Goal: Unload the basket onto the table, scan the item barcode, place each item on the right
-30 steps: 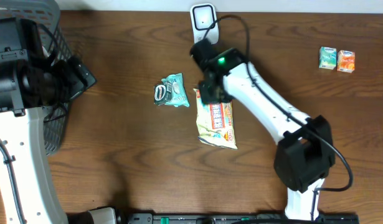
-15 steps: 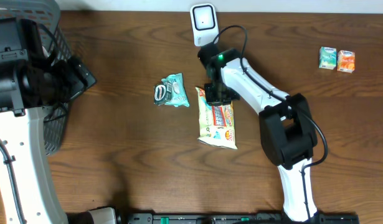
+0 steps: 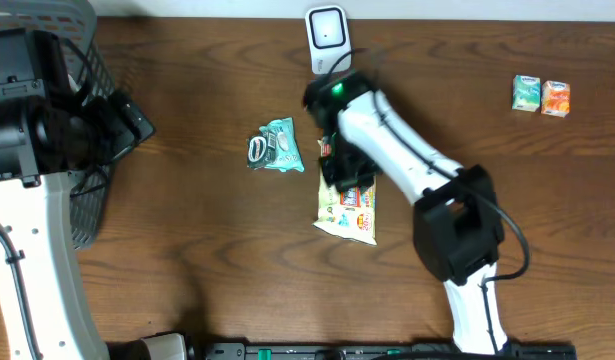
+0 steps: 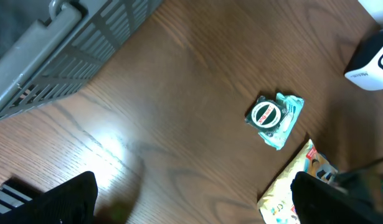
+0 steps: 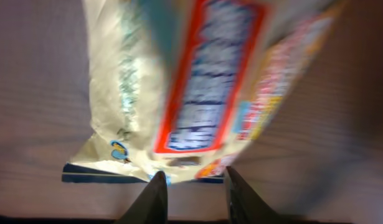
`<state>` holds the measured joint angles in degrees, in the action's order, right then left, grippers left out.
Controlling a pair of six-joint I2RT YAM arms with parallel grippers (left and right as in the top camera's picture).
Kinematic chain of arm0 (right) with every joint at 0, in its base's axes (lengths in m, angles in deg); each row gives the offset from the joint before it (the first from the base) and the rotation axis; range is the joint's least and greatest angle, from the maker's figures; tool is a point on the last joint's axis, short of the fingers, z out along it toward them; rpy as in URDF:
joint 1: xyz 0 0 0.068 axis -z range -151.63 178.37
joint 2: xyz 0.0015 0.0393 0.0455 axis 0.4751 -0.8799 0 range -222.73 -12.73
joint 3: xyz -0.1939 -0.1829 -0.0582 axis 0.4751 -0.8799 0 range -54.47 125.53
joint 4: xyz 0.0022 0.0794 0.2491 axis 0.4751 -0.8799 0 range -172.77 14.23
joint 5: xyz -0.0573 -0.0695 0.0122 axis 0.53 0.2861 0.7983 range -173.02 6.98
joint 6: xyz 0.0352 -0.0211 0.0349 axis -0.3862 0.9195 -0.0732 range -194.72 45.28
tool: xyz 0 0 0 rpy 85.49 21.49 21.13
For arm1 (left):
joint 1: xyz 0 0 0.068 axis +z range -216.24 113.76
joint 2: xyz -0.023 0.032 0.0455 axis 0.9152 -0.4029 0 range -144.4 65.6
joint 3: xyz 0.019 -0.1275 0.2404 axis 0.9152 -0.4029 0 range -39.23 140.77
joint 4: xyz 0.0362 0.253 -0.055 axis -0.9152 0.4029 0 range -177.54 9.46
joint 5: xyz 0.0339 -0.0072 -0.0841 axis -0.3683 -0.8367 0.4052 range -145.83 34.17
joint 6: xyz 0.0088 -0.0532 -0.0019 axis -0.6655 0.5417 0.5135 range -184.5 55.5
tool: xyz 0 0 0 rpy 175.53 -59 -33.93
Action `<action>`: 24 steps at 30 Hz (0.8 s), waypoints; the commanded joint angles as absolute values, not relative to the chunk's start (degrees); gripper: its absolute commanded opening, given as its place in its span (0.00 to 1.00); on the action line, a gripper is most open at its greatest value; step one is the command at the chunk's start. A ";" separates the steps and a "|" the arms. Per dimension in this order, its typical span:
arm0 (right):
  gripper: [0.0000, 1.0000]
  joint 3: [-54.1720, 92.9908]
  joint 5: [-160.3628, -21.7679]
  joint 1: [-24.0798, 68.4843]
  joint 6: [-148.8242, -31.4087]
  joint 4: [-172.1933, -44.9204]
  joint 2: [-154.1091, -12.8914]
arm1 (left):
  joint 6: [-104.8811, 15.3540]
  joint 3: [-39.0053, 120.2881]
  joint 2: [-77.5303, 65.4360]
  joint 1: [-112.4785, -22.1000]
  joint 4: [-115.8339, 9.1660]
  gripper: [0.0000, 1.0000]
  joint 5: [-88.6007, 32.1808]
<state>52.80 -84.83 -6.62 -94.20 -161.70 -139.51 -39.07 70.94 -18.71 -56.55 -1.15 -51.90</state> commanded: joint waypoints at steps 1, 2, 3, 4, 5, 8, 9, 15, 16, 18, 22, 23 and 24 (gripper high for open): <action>0.27 46.68 -82.57 -9.46 -96.21 -156.65 -138.63 | -39.59 71.24 -18.63 -56.28 -1.04 0.98 -52.27; 0.27 44.21 -82.53 -10.29 -96.59 -153.77 -138.63 | -39.59 71.24 -18.63 -56.28 -1.04 0.98 -52.27; 0.27 41.71 -82.66 -10.94 -96.56 -150.75 -138.63 | -39.59 71.24 -18.63 -56.28 -1.04 0.98 -52.27; 0.27 41.10 -82.84 -11.12 -96.56 -149.96 -138.63 | -39.59 71.24 -18.63 -56.28 -1.04 0.98 -52.27; 0.25 39.18 -84.58 -11.60 -96.48 -147.80 -138.63 | -39.59 71.24 -18.63 -56.28 -1.04 0.98 -52.27; 0.17 39.40 -84.85 -11.97 -96.52 -150.07 -138.48 | -39.59 71.24 -18.63 -56.28 -1.04 0.98 -52.27; 0.16 40.10 -84.10 -11.93 -96.56 -151.78 -138.07 | -39.59 71.24 -18.63 -56.28 -1.04 0.98 -52.27; 0.72 50.89 -82.05 -10.73 -96.32 -163.34 -134.81 | -39.59 71.24 -18.63 -56.28 -1.04 0.98 -52.27; 0.82 52.07 -82.05 -10.79 -96.35 -163.58 -134.68 | -39.59 71.24 -18.63 -56.28 -1.04 0.98 -52.27; 0.96 54.02 -81.68 -11.40 -96.35 -162.03 -134.66 | -39.59 71.24 -18.63 -56.28 -1.04 0.98 -52.27; 0.99 52.12 -75.97 -13.15 -96.35 -157.27 -134.72 | -39.59 71.24 -18.63 -56.28 -1.04 0.98 -52.27; 0.99 50.81 -73.00 -14.00 -96.37 -155.43 -134.72 | -39.59 71.24 -18.63 -56.28 -1.04 0.98 -52.27; 0.99 49.56 -70.81 -14.73 -96.35 -153.72 -134.72 | -39.59 71.24 -18.63 -56.28 -1.04 0.98 -52.27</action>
